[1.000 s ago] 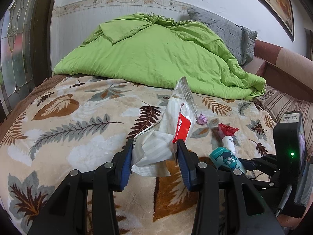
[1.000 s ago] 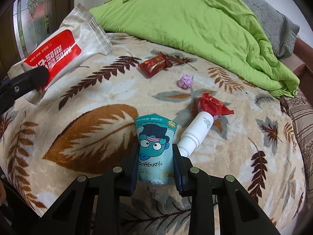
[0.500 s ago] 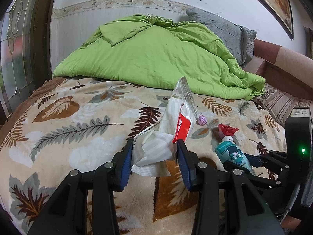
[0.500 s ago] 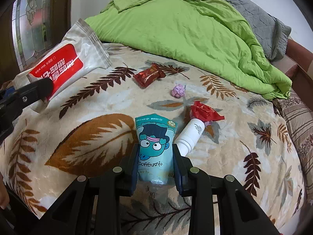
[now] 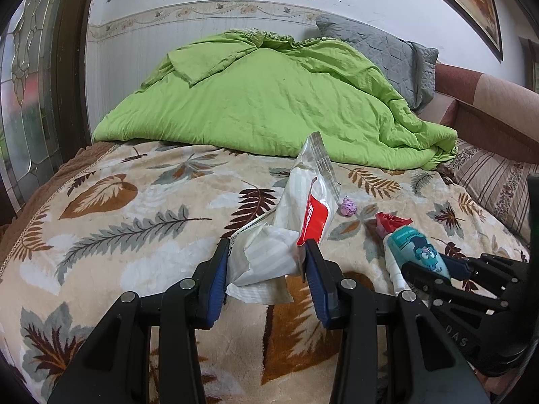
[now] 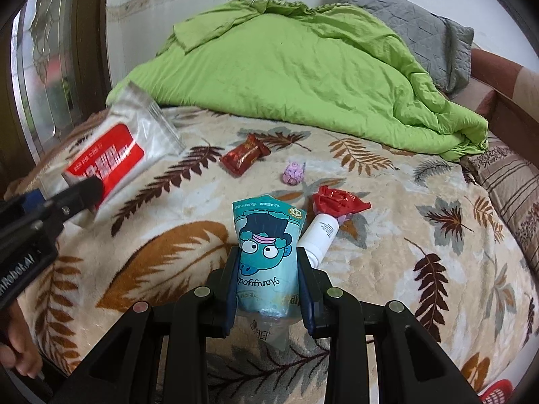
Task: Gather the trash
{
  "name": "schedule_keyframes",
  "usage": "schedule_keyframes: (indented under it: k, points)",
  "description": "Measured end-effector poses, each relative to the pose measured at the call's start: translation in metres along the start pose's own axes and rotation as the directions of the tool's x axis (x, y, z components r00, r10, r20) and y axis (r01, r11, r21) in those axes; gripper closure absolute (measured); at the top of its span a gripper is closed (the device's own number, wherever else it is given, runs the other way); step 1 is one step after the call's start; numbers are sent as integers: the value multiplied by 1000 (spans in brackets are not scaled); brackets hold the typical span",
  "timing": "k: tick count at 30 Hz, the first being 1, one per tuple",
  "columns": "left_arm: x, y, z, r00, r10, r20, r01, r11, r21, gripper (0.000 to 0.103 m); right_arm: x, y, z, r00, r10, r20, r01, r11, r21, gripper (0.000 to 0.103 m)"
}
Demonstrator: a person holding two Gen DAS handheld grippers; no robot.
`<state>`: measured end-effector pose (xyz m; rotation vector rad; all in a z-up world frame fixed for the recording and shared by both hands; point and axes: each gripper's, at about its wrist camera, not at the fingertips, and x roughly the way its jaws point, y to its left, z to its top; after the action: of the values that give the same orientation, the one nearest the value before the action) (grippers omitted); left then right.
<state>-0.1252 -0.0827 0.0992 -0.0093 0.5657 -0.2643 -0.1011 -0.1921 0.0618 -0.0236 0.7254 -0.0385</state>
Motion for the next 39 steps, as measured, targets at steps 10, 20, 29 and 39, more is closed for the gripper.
schedule_keyframes:
  k: [10, 20, 29, 39]
  points:
    - [-2, -10, -2, 1000, 5, 8, -5, 1000, 17, 62, -12, -9, 3, 997, 18, 70, -22, 999, 45, 70]
    - [-6, -18, -4, 1000, 6, 10, -6, 1000, 18, 62, -16, -9, 4, 994, 27, 102, -32, 998, 48, 70]
    - [-8, -23, -6, 1000, 5, 9, -6, 1000, 20, 62, -18, -12, 3, 993, 30, 117, -36, 998, 56, 70]
    - [-10, -30, -8, 1000, 7, 10, -7, 1000, 21, 62, -22, -14, 4, 990, 32, 134, -42, 997, 70, 70]
